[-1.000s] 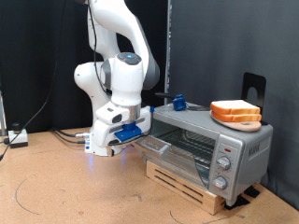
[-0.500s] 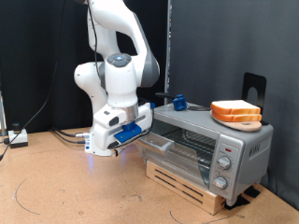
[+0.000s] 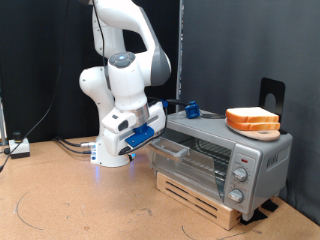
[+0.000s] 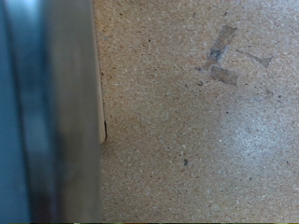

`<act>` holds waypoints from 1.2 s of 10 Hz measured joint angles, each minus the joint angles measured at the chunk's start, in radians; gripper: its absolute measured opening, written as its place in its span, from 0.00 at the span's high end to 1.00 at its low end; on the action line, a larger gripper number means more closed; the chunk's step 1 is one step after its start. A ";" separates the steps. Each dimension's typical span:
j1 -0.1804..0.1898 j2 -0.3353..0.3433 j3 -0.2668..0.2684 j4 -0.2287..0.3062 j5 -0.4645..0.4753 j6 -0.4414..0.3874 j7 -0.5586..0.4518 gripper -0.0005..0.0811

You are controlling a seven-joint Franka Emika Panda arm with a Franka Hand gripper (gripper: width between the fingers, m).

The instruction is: Make a piece of toast with the oven

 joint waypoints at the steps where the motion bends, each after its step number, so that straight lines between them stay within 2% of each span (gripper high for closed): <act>1: 0.000 -0.010 0.002 0.000 0.003 -0.009 0.000 0.01; 10: -0.002 -0.063 0.018 0.008 0.001 -0.055 0.024 0.01; 12: -0.001 -0.075 0.021 0.044 0.005 -0.053 0.048 0.01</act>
